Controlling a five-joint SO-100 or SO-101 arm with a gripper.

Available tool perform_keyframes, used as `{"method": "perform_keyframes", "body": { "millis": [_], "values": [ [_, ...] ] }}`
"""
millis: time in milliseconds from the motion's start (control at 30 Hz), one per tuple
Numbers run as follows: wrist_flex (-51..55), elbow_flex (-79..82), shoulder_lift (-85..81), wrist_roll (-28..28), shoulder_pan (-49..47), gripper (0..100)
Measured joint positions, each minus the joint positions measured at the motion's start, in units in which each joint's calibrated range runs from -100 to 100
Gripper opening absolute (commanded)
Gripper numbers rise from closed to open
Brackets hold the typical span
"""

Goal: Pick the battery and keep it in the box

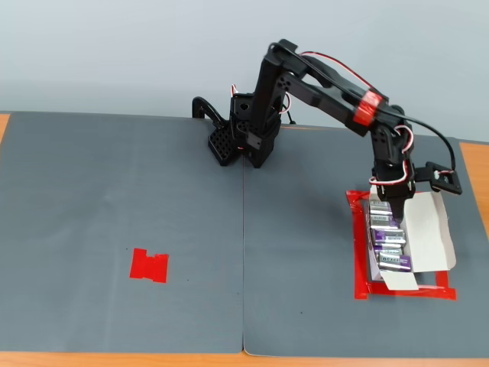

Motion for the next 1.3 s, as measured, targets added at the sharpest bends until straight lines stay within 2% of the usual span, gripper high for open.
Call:
{"method": "perform_keyframes", "body": {
  "millis": [233, 400, 600, 1100, 1300],
  "values": [
    [4.0, 0.0, -9.5, -0.2, 4.4, 5],
    [4.6, 2.4, -18.4, -4.0, 10.1, 2],
    [4.6, 14.5, -32.9, -7.3, 17.1, 2],
    [4.6, 48.2, -73.4, -7.6, 38.8, 2],
    [4.6, 57.7, -85.4, -9.0, 42.2, 2]
  ]
}}
